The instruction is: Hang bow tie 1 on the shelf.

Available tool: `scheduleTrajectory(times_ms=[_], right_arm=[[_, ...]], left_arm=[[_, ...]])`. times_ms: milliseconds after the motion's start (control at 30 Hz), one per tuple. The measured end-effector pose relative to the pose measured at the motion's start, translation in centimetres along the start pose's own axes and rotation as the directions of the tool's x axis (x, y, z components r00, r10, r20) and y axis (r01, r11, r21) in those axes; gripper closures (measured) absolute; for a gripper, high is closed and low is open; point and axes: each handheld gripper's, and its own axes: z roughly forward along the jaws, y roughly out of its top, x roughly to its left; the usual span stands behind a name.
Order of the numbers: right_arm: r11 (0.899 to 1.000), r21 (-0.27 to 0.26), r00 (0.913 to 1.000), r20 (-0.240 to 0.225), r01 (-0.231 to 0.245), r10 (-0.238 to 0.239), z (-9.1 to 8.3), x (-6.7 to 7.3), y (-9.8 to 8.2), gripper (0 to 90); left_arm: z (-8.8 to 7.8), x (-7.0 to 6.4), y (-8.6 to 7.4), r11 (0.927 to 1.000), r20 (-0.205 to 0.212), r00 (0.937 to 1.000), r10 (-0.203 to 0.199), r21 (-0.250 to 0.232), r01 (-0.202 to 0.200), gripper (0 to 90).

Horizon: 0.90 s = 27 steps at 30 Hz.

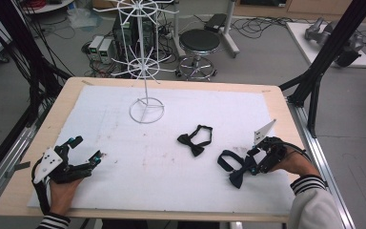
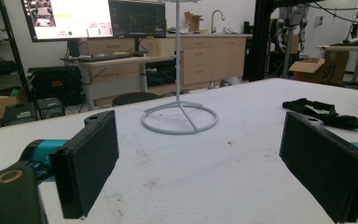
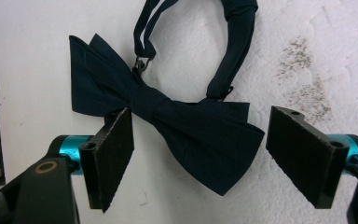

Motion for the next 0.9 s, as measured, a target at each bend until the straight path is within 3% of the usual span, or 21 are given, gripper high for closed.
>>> scheduleTrajectory(times_ms=[233,400,667,700,733,900], right_arm=[[0.999,0.028,0.9993,-0.031,-0.019,0.02,0.39,-0.09,0.1,28.2],[0.999,0.038,0.9988,-0.047,-0.012,0.014,0.33,-0.14,0.08,38.2],[0.998,0.055,0.9988,-0.032,0.039,-0.038,-0.16,-0.05,0.0,70.9],[0.998,0.055,0.9988,-0.032,0.039,-0.038,-0.16,-0.05,0.0,70.9],[0.997,0.061,0.998,-0.036,0.055,-0.052,-0.18,0.09,0.02,81.0],[0.995,0.054,0.996,-0.044,0.081,-0.078,-0.25,0.23,0.13,85.2]], left_arm=[[0.01,-0.01,0.0,1.0,-0.001,1.0,0.001,-0.001,-0.001,12.1],[0.01,-0.01,-0.01,1.0,-0.001,1.0,0.0,-0.002,0.0,12.1],[0.01,-0.01,0.0,1.0,-0.001,1.0,0.0,-0.001,0.0,12.1],[0.01,-0.01,0.0,1.0,-0.001,1.0,0.0,-0.001,0.0,12.1],[0.01,-0.01,0.0,1.0,-0.001,1.0,0.0,-0.001,0.0,12.1],[0.0,0.0,0.0,1.0,-0.002,1.0,0.001,0.0,-0.001,12.1]])
